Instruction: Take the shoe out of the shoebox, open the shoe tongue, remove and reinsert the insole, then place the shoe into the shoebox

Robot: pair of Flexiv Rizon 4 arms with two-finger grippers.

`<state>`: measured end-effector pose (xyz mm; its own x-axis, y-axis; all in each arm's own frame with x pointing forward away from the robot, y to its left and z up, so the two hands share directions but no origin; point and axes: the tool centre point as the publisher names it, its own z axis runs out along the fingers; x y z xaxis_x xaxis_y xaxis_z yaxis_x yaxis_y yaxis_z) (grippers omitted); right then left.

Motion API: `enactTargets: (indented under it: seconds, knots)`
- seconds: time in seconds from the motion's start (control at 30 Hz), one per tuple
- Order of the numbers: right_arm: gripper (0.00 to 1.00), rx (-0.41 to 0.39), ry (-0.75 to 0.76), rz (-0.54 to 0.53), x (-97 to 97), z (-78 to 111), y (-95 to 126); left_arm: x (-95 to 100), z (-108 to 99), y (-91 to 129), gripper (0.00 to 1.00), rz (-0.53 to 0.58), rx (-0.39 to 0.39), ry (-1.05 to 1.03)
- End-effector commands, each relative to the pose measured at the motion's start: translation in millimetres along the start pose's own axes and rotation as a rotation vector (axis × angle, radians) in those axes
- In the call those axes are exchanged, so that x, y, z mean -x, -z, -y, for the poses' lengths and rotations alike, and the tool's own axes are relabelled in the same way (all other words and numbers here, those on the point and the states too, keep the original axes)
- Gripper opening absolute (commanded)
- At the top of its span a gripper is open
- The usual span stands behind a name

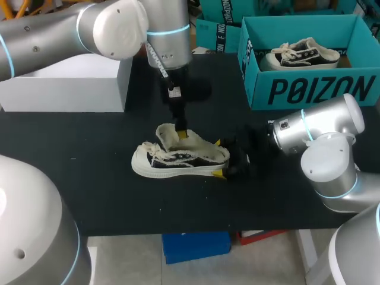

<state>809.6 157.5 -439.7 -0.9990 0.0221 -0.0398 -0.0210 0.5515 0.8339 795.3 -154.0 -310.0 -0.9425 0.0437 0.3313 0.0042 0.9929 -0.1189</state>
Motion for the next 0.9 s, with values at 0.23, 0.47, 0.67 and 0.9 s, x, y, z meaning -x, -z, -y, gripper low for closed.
enactTargets:
  seconds: [0.23, 0.47, 0.67, 0.9]
  knots:
    - [0.0, -0.001, -0.001, 0.001, -0.2, 3.6, -2, 15.5, 3, -36, 0.0, -0.044, 0.029, 0.008]
    - [0.0, -0.001, -0.001, 0.001, -0.2, 3.6, -2, 19.1, 4, -47, 0.0, -0.056, 0.028, 0.013]
    - [0.0, -0.001, -0.001, 0.001, -0.2, 3.6, -2, 19.4, 2, -59, 0.0, -0.082, 0.028, 0.01]
    - [0.0, -0.001, -0.001, 0.001, -0.2, 3.6, -2, 15.7, -2, -74, 0.0, -0.098, 0.024, 0.018]
